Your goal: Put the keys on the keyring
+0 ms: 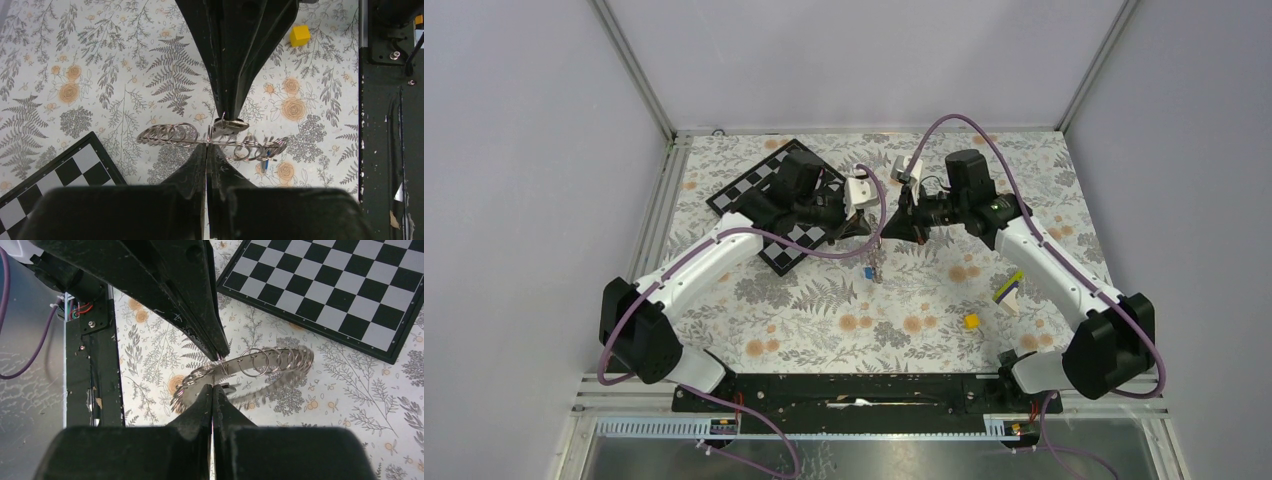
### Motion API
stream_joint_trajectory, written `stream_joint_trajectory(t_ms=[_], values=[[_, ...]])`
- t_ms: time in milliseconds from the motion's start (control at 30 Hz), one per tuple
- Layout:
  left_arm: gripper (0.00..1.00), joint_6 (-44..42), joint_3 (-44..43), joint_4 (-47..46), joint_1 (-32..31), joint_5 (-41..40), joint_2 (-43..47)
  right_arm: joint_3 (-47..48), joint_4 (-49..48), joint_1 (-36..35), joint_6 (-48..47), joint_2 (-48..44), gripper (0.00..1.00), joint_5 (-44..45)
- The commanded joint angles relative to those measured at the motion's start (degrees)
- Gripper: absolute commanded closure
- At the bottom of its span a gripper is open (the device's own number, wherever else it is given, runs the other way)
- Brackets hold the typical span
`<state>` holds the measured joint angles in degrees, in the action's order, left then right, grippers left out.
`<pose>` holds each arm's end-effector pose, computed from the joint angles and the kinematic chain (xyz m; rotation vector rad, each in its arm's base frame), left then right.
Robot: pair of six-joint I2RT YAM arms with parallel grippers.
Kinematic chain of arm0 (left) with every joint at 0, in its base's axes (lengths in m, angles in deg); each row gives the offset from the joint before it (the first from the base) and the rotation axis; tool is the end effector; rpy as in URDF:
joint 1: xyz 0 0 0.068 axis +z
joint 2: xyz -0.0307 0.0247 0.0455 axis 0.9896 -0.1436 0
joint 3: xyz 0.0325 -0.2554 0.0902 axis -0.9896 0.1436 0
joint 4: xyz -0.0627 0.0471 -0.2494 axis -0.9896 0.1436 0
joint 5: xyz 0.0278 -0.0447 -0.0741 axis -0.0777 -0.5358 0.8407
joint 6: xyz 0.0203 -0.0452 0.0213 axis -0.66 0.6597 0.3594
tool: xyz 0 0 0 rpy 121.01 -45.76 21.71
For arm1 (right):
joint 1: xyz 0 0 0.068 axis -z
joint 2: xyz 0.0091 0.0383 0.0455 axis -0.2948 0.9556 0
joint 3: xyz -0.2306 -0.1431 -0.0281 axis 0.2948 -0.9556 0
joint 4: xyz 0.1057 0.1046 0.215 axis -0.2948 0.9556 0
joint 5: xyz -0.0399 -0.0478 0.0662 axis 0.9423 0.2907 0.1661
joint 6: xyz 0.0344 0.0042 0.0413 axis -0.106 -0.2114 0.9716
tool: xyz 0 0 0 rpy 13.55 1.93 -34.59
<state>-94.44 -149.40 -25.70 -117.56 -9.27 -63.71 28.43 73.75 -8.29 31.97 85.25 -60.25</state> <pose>0.2503 -0.2083 0.3352 1.4544 1.5790 -0.8149 0.2638 0.1558 0.3303 -1.2528 1.6014 0.9688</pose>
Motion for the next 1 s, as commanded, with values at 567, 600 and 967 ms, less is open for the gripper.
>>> stream_joint_trajectory(t_ms=[567,600,967], values=[[1.0,3.8,0.8,-5.1,-1.0,-0.2,2.4,-1.5,-6.4,0.3,5.3,1.2,1.0,-2.9],[1.0,3.7,0.8,-5.1,-1.1,-0.2,2.4,-1.5,-6.4,0.3,5.4,1.3,1.0,-2.9],[1.0,3.2,1.4,-5.1,-1.2,-0.3,2.9,-1.7,-6.5,1.0,6.0,1.3,1.0,-2.5]])
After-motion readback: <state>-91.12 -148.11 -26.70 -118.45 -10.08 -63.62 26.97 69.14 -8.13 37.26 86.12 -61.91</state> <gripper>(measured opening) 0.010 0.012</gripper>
